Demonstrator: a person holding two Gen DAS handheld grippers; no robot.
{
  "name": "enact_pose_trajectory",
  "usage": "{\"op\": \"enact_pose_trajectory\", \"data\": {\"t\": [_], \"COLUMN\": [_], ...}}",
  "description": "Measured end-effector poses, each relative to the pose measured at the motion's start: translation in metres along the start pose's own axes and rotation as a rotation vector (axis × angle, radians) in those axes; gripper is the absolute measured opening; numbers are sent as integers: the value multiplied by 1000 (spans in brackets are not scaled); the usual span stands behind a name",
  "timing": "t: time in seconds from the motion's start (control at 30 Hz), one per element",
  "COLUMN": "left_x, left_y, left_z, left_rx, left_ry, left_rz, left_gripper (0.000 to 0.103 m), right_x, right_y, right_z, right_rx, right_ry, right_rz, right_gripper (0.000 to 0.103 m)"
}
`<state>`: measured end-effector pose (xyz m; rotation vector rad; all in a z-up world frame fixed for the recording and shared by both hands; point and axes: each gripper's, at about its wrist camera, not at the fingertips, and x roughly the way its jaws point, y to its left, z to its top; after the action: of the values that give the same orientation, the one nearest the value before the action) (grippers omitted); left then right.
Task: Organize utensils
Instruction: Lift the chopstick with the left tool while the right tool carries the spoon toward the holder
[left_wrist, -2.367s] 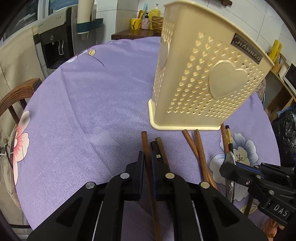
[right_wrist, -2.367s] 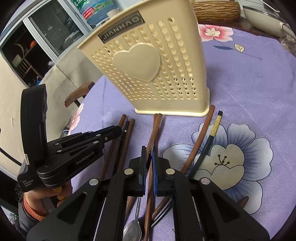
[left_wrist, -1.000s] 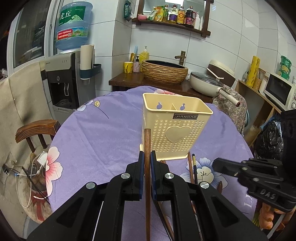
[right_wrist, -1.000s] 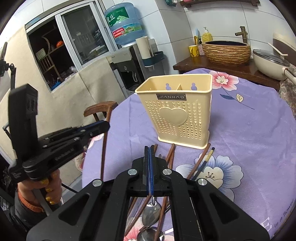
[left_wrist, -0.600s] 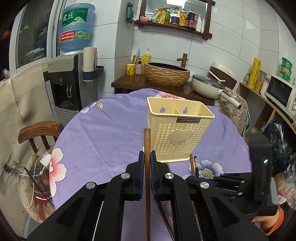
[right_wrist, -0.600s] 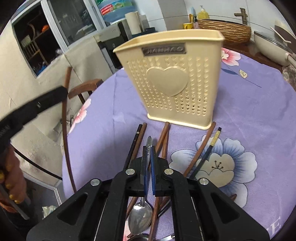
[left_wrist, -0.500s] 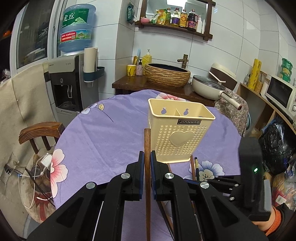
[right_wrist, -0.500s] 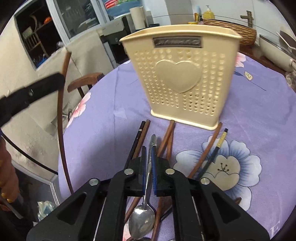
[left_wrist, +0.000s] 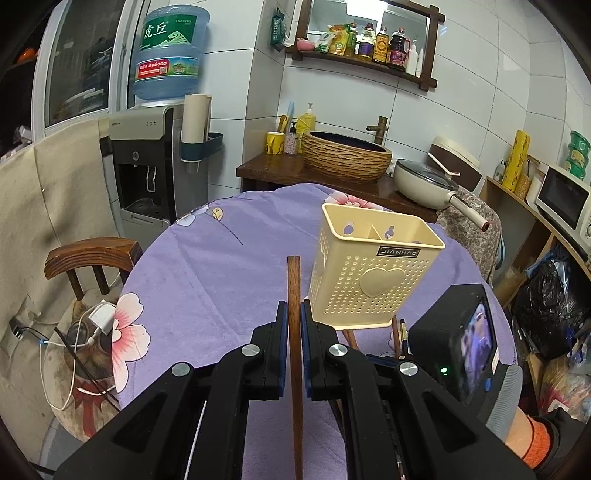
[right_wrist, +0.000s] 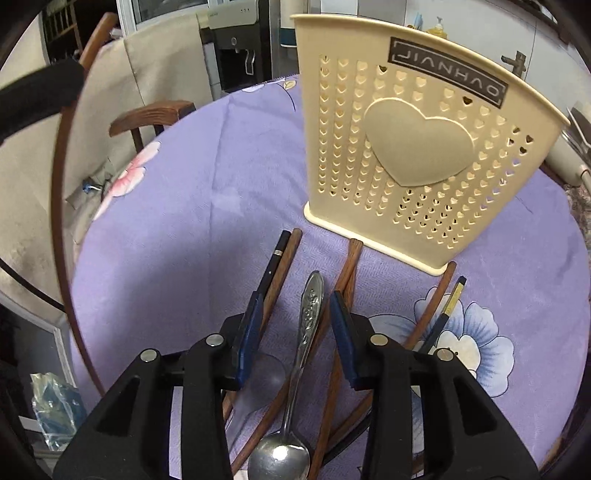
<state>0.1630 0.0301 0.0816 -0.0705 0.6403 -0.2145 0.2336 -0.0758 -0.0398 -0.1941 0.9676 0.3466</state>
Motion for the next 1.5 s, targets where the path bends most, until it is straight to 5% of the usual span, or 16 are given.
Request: {"op": "enact_pose_trajectory", "data": {"t": [0.57, 1.0, 1.5], "left_x": [6, 5, 1], "left_y": [6, 0, -8], "left_z": [-3, -4, 0], "left_rx": [-20, -12, 0], "left_ry": [13, 8, -3], "left_rz": [-11, -17, -20], "left_gripper": [7, 7, 7], "right_x": [12, -38, -113], "right_y": [-1, -31, -45], "right_z": [4, 0, -4], "right_rx": [-6, 109, 111], "right_ry": [34, -73, -228], "right_rz": [-36, 151, 183], "right_gripper": [8, 3, 2]}}
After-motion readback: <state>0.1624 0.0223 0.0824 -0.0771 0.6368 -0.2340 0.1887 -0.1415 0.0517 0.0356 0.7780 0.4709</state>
